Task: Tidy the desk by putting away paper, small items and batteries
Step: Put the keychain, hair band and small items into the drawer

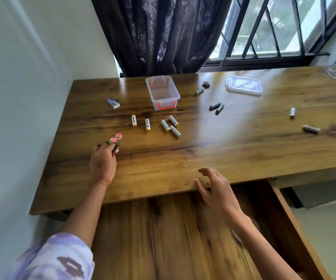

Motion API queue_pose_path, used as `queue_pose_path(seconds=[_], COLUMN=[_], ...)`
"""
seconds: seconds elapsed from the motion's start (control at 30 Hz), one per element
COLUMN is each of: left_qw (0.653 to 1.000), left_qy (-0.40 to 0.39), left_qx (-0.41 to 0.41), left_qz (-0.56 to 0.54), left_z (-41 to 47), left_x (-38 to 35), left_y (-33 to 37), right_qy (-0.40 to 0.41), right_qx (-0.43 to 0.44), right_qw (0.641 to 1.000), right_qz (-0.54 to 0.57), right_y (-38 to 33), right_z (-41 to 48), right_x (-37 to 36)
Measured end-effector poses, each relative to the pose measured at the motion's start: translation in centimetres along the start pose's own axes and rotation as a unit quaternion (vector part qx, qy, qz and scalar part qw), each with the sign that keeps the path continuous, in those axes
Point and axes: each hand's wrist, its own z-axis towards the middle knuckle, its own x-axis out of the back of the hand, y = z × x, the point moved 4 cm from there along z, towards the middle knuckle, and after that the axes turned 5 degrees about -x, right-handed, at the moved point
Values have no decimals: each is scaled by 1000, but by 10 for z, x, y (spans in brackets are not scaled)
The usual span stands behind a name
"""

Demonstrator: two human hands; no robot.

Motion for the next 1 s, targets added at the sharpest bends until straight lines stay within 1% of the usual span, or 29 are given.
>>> queue_pose_path(seconds=[0.13, 0.27, 0.4, 0.5, 0.63, 0.77, 0.83, 0.93, 1.0], left_qw=[999, 998, 992, 983, 973, 955, 939, 927, 916], left_qy=[40, 55, 89, 111, 114, 124, 118, 91, 74], left_qx=[-15, -24, -4, 1, 16, -6, 16, 61, 65], left_qz=[5, -7, -95, -148, -202, -270, -323, -359, -388], left_z=[-2, -3, -13, -31, -62, -101, -122, -153, -172], left_x=[10, 13, 14, 19, 18, 17, 18, 10, 1], left_y=[4, 9, 18, 38, 71, 111, 134, 165, 182], right_qy=[6, 20, 36, 41, 37, 26, 19, 4, -3], right_qx=[1, 6, 10, 8, 10, 11, 10, 19, 27], right_qw=[1000, 1000, 999, 998, 998, 997, 997, 997, 997], right_qz=[1, 11, 26, 40, 53, 70, 72, 73, 68], right_y=[-3, -3, 2, 8, 19, 33, 43, 60, 72], right_z=[6, 10, 10, 7, -2, -17, -25, -39, -47], right_x=[-2, -1, 5, 13, 24, 34, 40, 51, 57])
